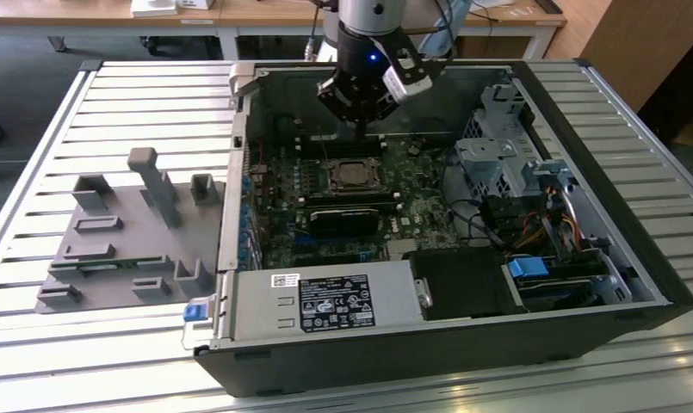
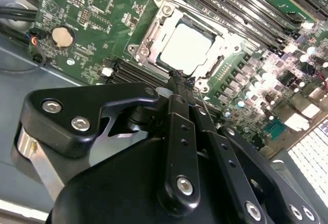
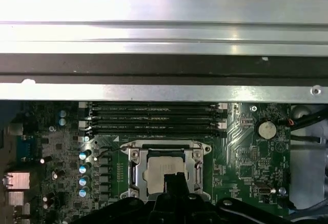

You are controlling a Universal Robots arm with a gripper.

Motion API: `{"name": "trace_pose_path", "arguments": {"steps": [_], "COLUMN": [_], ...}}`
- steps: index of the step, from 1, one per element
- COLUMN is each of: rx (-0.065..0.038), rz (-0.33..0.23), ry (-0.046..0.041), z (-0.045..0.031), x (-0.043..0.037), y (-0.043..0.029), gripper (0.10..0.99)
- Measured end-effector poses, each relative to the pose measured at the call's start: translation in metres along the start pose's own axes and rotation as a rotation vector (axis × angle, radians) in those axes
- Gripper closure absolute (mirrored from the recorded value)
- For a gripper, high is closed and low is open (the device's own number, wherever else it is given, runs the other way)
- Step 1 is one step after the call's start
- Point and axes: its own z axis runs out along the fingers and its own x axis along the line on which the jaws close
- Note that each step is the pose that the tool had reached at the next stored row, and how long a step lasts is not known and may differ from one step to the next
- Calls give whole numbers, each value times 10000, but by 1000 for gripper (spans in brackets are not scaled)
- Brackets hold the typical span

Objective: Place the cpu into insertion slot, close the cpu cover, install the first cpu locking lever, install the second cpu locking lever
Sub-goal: 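Install the first cpu locking lever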

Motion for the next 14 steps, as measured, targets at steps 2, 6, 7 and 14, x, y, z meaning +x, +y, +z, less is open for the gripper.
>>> {"name": "trace_pose_path", "arguments": {"steps": [2, 6, 7, 14], "rx": [0, 1, 1, 1], "rz": [2, -2, 0, 1], "ry": [39, 43, 42, 42], "z": [4, 13, 14, 16], "x": [5, 90, 126, 364], "y": [0, -2, -2, -5], "gripper": [980, 980, 980, 980]}}
